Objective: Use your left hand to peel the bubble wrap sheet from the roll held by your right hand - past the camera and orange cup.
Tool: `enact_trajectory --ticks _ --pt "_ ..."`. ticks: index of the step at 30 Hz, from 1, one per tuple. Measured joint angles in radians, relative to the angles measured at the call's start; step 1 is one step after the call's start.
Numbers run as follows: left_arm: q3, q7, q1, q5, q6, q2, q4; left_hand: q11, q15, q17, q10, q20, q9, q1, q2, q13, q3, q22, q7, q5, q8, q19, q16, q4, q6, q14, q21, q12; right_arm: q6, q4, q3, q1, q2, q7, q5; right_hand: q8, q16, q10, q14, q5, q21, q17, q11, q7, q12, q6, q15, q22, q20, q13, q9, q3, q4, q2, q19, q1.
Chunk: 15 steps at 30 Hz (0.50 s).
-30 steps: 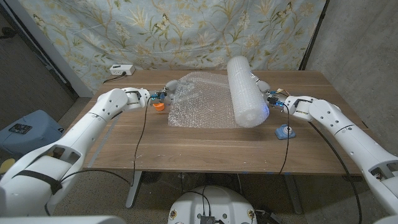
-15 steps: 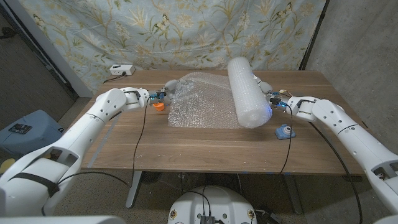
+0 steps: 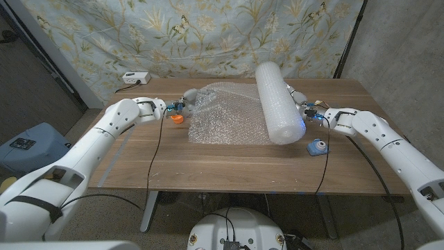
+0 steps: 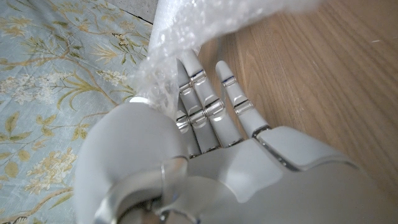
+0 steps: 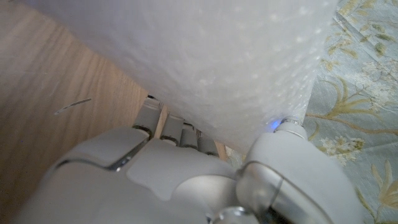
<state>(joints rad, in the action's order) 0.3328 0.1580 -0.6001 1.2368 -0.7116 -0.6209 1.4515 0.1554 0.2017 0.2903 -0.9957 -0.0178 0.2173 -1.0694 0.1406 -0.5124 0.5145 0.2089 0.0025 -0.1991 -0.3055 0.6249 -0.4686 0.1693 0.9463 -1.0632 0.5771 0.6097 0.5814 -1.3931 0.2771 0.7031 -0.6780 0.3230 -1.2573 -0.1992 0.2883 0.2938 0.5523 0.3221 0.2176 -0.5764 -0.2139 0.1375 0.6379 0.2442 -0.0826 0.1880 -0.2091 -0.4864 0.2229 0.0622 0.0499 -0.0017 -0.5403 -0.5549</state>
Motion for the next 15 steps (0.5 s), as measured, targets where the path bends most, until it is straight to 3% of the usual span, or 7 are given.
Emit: enact_trajectory --ticks 15 --pt "-0.017 -0.04 -0.024 0.031 0.002 -0.014 0.034 -0.002 -0.002 0.005 -0.002 0.0 0.0 0.0 0.0 0.0 0.001 0.0 -0.001 0.0 0.008 -0.011 0.0 -0.001 0.002 -0.009 0.008 -0.008 0.041 0.024 0.001 -0.021 -0.011 0.005 -0.003 0.0 0.0 0.0 0.0 0.007 0.0 -0.005 0.0 0.0 -0.006 -0.011 0.0 0.0 0.0 0.0 0.0 0.004 0.004 0.0 0.0 0.0"
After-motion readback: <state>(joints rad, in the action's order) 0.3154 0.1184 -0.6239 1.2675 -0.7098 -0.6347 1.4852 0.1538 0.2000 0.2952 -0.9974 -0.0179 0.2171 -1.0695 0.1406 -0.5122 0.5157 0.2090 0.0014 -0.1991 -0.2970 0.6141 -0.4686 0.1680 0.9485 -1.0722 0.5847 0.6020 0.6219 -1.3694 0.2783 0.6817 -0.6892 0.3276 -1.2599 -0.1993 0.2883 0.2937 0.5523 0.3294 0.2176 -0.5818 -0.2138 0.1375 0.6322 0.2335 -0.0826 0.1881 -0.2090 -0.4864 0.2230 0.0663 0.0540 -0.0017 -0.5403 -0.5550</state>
